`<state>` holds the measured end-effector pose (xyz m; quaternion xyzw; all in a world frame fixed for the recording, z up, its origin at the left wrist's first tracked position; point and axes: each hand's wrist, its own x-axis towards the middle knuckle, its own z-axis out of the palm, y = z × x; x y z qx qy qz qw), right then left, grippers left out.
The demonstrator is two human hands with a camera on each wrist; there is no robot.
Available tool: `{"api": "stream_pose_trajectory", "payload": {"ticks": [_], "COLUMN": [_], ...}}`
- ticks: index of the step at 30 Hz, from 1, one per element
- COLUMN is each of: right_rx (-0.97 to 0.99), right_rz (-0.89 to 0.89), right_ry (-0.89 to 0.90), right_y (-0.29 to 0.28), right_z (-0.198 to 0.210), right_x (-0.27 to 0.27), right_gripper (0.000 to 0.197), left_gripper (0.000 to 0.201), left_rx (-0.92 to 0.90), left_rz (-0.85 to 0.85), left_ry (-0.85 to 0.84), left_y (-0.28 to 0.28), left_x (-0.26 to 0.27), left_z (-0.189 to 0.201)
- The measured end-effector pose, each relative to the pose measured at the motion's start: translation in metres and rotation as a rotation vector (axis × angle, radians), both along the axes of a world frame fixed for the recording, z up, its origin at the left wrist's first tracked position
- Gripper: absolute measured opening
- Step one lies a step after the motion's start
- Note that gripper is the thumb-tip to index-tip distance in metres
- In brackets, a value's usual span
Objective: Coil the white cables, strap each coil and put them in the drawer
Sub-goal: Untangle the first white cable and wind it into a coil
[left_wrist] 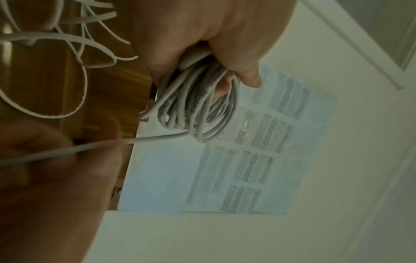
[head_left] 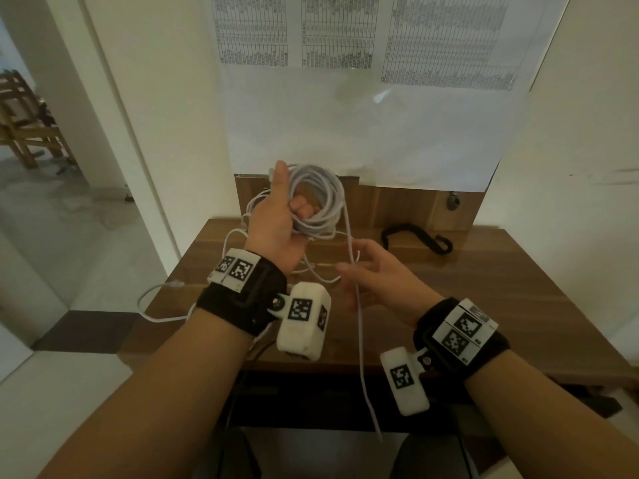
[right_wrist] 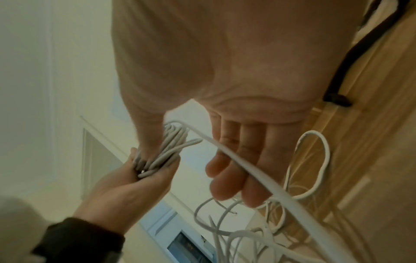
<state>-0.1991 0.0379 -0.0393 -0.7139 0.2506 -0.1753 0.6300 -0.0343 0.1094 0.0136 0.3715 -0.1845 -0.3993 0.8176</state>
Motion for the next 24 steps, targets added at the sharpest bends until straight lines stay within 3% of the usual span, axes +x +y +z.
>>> {"api": "stream_pose_trajectory", "payload": {"ticks": [4, 6, 11, 13, 17, 21, 24], "right_rx": [-0.153, -0.267, -0.665, -0.772, -0.873, -0.853, -0.847], "right_rz": [-0.058, -0.058, 0.099, 0.138, 0.079, -0.059, -0.167], "right_ry": [0.065, 0.081, 0.155, 0.170, 0.092, -0.039, -0.139], "right_y": [0.001, 0.001, 0.009, 0.008, 0.001, 0.001, -0.001], "right_z": [-0.002, -0.002, 0.007, 0.014, 0.035, 0.042, 0.046], "right_x": [0.000, 0.001, 0.008, 0.009, 0.008, 0.006, 0.003], "right_gripper": [0.033, 0.030, 0.030, 0.020, 0.013, 0.016, 0.037], "left_gripper": [0.040, 0.040, 0.036, 0.031, 0.032, 0.030, 0.038], "left_rx": [0.016, 0.033, 0.191, 0.247, 0.306, 0.280, 0.267], "left_rz": [0.076, 0.133, 0.303, 0.282, 0.138, 0.057, 0.004], "left_ry": [0.004, -0.077, -0.682, -0.889, -1.135, -1.062, -1.013], "left_y": [-0.001, -0.001, -0.004, -0.004, -0.005, -0.005, -0.003], "left_x": [0.012, 0.011, 0.005, 0.001, -0.008, -0.010, -0.011], "left_z": [0.006, 0.005, -0.010, -0.016, -0.026, -0.025, -0.022]}}
